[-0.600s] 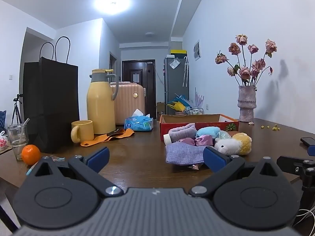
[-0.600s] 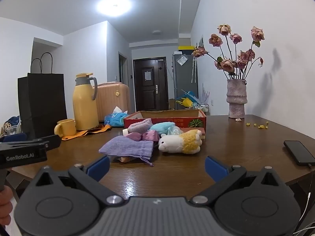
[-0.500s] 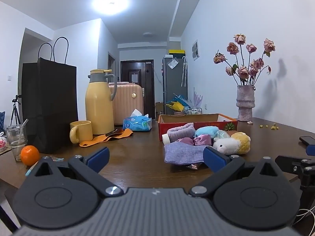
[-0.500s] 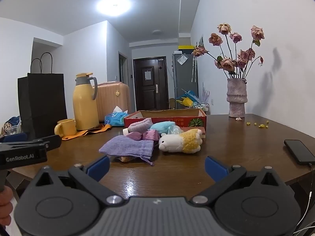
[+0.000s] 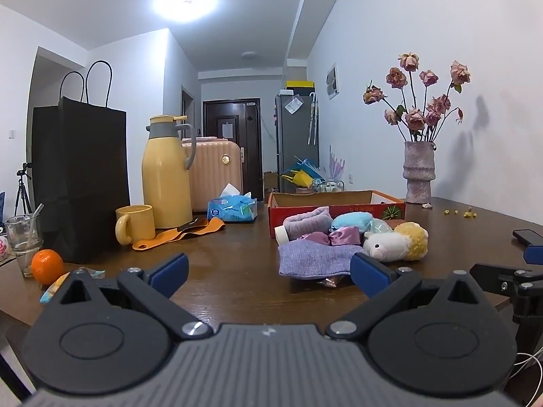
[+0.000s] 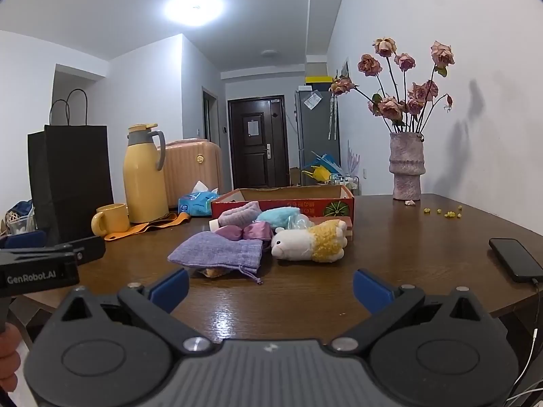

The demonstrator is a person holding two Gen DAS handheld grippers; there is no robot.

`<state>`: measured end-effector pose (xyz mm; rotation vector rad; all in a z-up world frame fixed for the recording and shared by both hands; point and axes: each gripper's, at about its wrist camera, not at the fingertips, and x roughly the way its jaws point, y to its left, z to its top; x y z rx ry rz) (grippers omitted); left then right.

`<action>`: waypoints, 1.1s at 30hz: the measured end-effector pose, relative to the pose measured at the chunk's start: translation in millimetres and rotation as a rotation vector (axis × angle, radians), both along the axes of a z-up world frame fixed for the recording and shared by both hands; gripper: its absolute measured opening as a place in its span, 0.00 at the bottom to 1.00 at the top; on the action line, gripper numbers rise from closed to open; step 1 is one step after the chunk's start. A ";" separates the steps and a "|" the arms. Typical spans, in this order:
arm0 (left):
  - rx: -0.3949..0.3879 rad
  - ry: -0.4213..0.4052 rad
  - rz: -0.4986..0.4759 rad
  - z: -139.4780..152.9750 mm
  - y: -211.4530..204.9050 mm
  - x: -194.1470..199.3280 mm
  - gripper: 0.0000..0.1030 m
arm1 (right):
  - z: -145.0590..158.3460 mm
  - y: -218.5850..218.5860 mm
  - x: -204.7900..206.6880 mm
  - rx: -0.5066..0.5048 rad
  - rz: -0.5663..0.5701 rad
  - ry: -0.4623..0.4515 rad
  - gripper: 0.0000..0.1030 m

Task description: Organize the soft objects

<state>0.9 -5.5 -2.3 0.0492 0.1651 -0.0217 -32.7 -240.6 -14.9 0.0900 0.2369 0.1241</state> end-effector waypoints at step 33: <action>0.011 0.003 -0.013 -2.1 -1.5 -2.2 1.00 | -0.3 -2.4 -1.7 0.002 -0.006 -0.006 1.00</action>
